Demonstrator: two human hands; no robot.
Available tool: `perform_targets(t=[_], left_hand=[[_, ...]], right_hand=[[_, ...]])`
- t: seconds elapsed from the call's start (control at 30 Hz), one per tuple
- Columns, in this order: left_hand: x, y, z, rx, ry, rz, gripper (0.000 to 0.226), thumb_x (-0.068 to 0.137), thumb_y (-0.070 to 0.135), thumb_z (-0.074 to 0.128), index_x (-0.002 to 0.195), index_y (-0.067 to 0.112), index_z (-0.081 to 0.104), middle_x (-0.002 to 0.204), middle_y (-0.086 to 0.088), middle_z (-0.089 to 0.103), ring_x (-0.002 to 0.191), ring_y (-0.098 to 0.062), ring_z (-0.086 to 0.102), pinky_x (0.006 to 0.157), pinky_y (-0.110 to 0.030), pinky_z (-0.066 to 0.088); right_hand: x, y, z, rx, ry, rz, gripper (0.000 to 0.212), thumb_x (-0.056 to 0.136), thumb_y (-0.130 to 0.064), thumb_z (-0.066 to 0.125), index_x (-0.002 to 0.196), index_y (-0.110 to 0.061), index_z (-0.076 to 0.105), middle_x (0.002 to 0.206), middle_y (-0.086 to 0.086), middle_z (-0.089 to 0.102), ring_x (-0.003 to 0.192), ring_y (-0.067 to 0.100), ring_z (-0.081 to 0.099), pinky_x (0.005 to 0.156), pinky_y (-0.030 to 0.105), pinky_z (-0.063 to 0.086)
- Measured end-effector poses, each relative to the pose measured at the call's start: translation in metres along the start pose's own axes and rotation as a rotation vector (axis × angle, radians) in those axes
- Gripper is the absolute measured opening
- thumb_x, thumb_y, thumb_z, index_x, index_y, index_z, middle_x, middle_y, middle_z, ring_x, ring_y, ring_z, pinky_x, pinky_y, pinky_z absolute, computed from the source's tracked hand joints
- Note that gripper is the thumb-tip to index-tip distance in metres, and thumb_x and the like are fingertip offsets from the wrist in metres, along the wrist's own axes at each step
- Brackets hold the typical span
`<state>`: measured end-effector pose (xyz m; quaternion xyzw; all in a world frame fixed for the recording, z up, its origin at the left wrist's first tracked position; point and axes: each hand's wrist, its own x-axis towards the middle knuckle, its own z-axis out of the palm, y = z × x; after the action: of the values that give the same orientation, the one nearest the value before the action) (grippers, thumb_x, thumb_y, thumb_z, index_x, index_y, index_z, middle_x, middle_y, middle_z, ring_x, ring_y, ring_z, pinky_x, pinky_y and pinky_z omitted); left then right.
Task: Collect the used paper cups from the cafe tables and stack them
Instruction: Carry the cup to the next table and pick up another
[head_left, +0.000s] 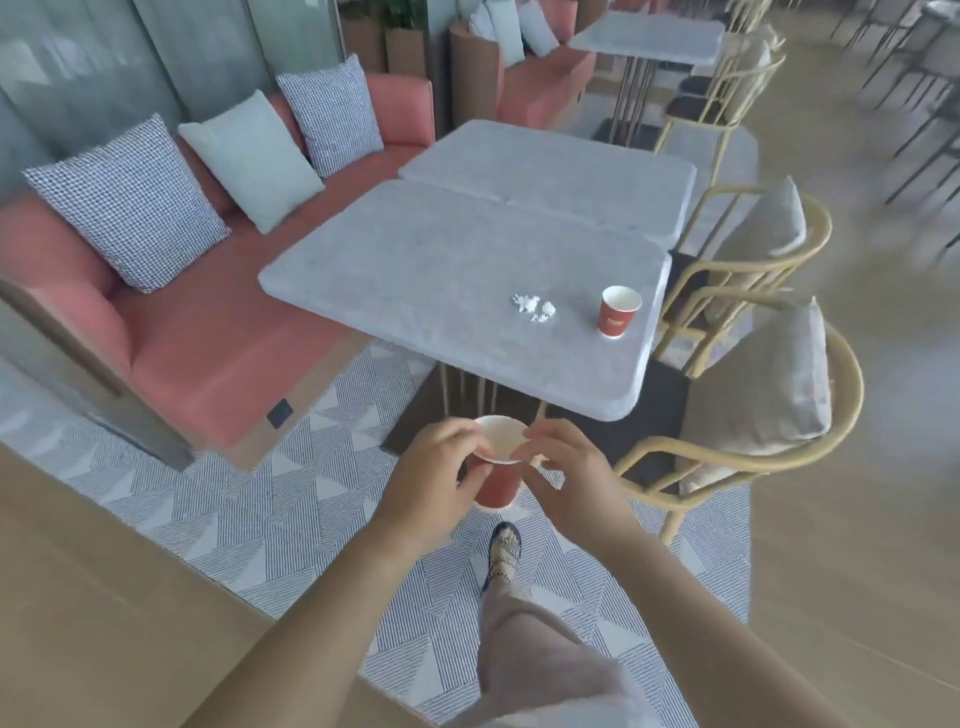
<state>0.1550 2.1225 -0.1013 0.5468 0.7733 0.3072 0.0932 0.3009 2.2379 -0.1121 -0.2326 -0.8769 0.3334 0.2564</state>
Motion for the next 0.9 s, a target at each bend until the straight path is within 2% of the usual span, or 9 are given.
perform_targets(t=[0.1, 0.23, 0.33, 0.43, 0.53, 0.7, 0.77, 0.9], left_hand=[[0.054, -0.022, 0.002, -0.002, -0.010, -0.013, 0.009, 0.082, 0.018, 0.068, 0.090, 0.019, 0.067, 0.105, 0.009, 0.061, 0.096, -0.006, 0.053, 0.080, -0.004, 0.033], [0.137, -0.047, 0.005, -0.004, -0.020, -0.034, 0.010, 0.081, 0.020, 0.068, 0.091, 0.020, 0.068, 0.106, 0.008, 0.061, 0.096, -0.004, 0.052, 0.080, -0.003, 0.031], [0.190, -0.065, 0.010, -0.021, -0.024, -0.068, 0.010, 0.081, 0.019, 0.069, 0.091, 0.019, 0.068, 0.108, 0.006, 0.060, 0.100, -0.007, 0.054, 0.083, -0.003, 0.029], [0.234, -0.085, 0.014, 0.022, -0.072, -0.084, 0.012, 0.080, 0.021, 0.071, 0.091, 0.022, 0.067, 0.116, 0.006, 0.056, 0.110, -0.010, 0.051, 0.090, -0.016, 0.034], [0.265, -0.103, 0.019, 0.043, -0.089, -0.121, 0.013, 0.079, 0.022, 0.071, 0.090, 0.024, 0.067, 0.119, 0.006, 0.053, 0.114, -0.013, 0.049, 0.091, -0.021, 0.036], [0.303, -0.125, 0.028, -0.021, -0.128, -0.171, 0.015, 0.081, 0.026, 0.068, 0.096, 0.025, 0.064, 0.120, 0.008, 0.051, 0.113, -0.009, 0.049, 0.088, -0.018, 0.034], [0.316, -0.137, 0.032, -0.037, -0.170, -0.178, 0.017, 0.081, 0.026, 0.067, 0.098, 0.025, 0.063, 0.120, 0.009, 0.050, 0.114, -0.009, 0.048, 0.089, -0.017, 0.033], [0.342, -0.162, 0.040, -0.040, -0.276, -0.165, 0.021, 0.080, 0.023, 0.067, 0.100, 0.025, 0.063, 0.121, 0.009, 0.048, 0.115, -0.008, 0.047, 0.090, -0.017, 0.033]], right_hand=[[0.051, 0.027, 0.006, -0.006, -0.002, 0.018, 0.013, 0.080, -0.007, 0.067, 0.090, -0.016, 0.070, 0.109, -0.002, 0.056, 0.094, 0.012, 0.059, 0.080, 0.030, 0.052], [0.129, 0.065, 0.008, -0.019, -0.012, 0.040, 0.014, 0.080, -0.007, 0.066, 0.089, -0.016, 0.070, 0.108, -0.002, 0.057, 0.079, 0.014, 0.062, 0.072, 0.029, 0.052], [0.178, 0.093, 0.011, -0.022, -0.006, 0.076, 0.014, 0.079, -0.009, 0.066, 0.089, -0.018, 0.070, 0.109, -0.004, 0.056, 0.086, 0.014, 0.061, 0.076, 0.029, 0.053], [0.217, 0.117, 0.015, -0.014, -0.035, 0.081, 0.013, 0.080, -0.011, 0.066, 0.091, -0.017, 0.069, 0.109, -0.005, 0.055, 0.086, 0.014, 0.060, 0.076, 0.027, 0.053], [0.248, 0.136, 0.021, -0.018, -0.070, 0.093, 0.012, 0.080, -0.012, 0.066, 0.090, -0.016, 0.068, 0.111, -0.002, 0.057, 0.088, 0.015, 0.061, 0.077, 0.025, 0.052], [0.283, 0.163, 0.037, -0.031, -0.082, 0.142, 0.009, 0.080, -0.016, 0.067, 0.089, -0.019, 0.068, 0.110, -0.004, 0.058, 0.090, 0.013, 0.059, 0.077, 0.031, 0.053], [0.295, 0.171, 0.044, -0.042, -0.100, 0.168, 0.010, 0.081, -0.016, 0.067, 0.090, -0.019, 0.067, 0.110, -0.004, 0.058, 0.089, 0.015, 0.059, 0.074, 0.035, 0.053], [0.313, 0.181, 0.056, -0.089, -0.160, 0.274, 0.013, 0.083, -0.020, 0.063, 0.095, -0.020, 0.065, 0.116, -0.006, 0.056, 0.097, 0.018, 0.059, 0.076, 0.039, 0.052]])
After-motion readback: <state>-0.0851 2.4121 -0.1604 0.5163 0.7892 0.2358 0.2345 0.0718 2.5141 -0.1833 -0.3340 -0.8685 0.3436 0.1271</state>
